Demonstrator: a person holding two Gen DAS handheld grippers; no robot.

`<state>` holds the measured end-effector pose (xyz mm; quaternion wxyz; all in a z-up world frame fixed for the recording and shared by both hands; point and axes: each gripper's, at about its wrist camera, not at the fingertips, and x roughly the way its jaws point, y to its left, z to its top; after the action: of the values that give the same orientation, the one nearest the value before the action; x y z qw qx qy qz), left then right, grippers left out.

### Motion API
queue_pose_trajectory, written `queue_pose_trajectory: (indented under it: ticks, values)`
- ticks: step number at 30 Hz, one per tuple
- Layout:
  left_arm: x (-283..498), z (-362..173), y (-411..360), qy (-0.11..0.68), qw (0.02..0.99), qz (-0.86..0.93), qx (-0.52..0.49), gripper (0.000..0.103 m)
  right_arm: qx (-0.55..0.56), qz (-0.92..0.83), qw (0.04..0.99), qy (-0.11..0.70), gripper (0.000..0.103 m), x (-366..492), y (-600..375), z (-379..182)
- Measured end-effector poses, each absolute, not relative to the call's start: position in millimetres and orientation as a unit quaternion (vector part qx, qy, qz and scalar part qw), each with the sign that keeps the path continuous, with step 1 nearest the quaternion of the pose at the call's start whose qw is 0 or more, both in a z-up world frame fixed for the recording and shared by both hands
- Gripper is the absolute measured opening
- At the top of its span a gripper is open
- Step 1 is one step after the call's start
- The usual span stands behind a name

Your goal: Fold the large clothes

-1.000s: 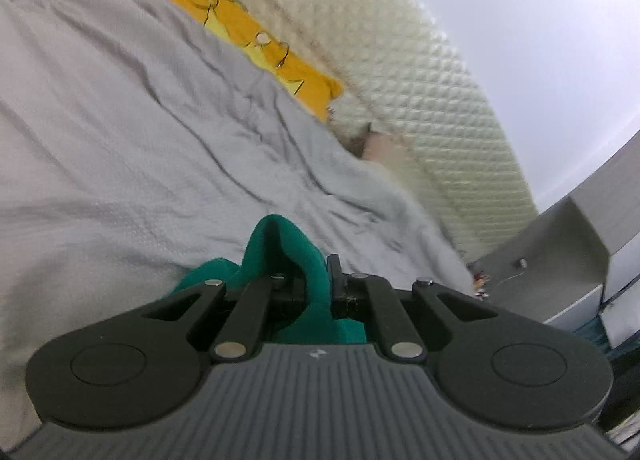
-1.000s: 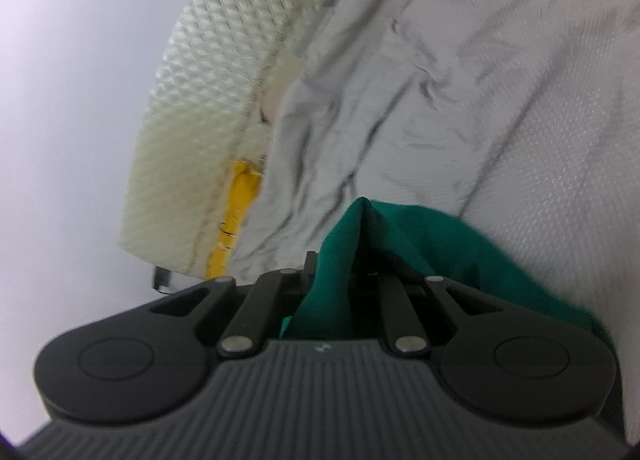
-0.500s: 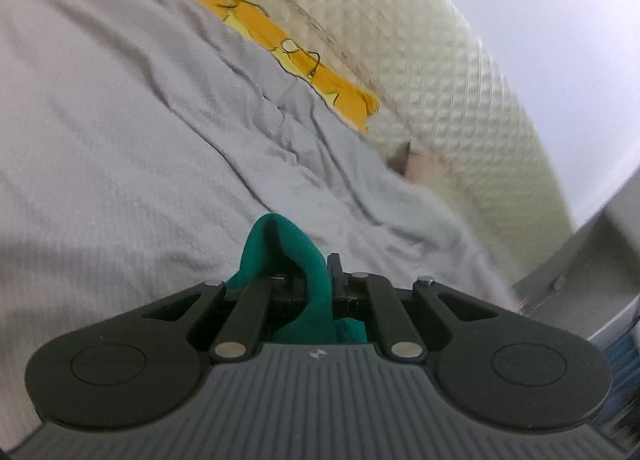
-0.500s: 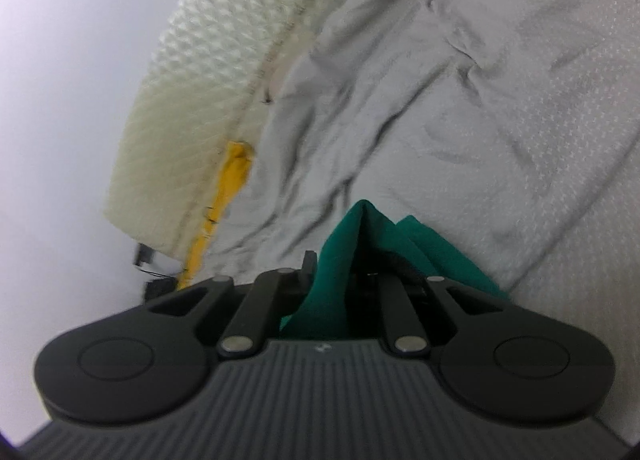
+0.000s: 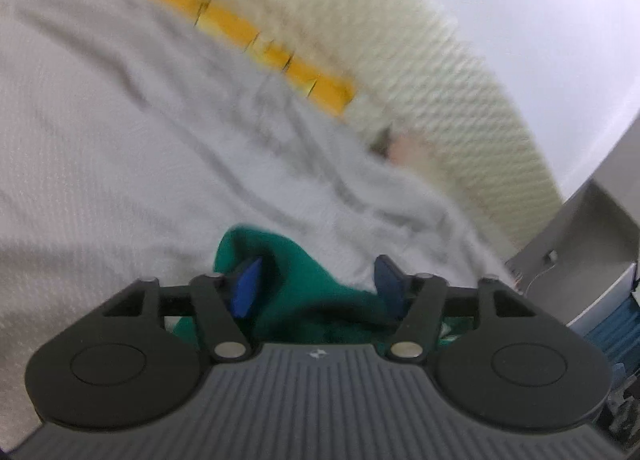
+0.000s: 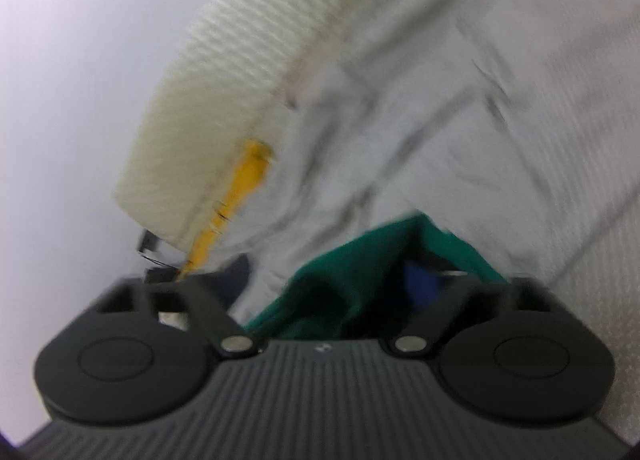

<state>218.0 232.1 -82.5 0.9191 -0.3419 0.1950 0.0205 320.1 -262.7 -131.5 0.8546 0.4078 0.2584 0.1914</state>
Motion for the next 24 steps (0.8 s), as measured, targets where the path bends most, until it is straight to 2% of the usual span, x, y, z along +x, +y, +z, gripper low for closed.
queue_pose_trajectory:
  ticks: [3,5,10,12,17,24]
  values:
    - [190.3,-56.3,221.6,0.139,0.942,0.018,-0.305,0.076,0.373,0.216,0.876,0.217,0.088,299.2,-262.3,-101.1]
    - [181.3,-45.8,212.9,0.134,0.951,0.01,-0.279,0.078,0.35,0.216,0.888,0.204,0.088,285.5,-262.5,-89.2]
    - [187.7,-56.3,190.0,0.2,0.953,-0.001,-0.228,0.078,0.285,0.203,0.908,0.232,0.087,275.3,-250.8,-87.5]
    - [194.4,-66.5,184.9,0.232,0.948,0.006,-0.22,0.078,0.249,0.188,0.911,0.27,0.082,278.5,-242.7,-94.9]
    - [213.6,-91.2,169.4,0.272,0.944,0.01,-0.187,0.078,0.186,0.181,0.916,0.305,0.075,295.2,-221.2,-117.0]
    - [228.7,-113.6,160.9,0.309,0.936,0.034,-0.163,0.078,0.117,0.201,0.906,0.354,0.073,327.9,-187.3,-142.5]
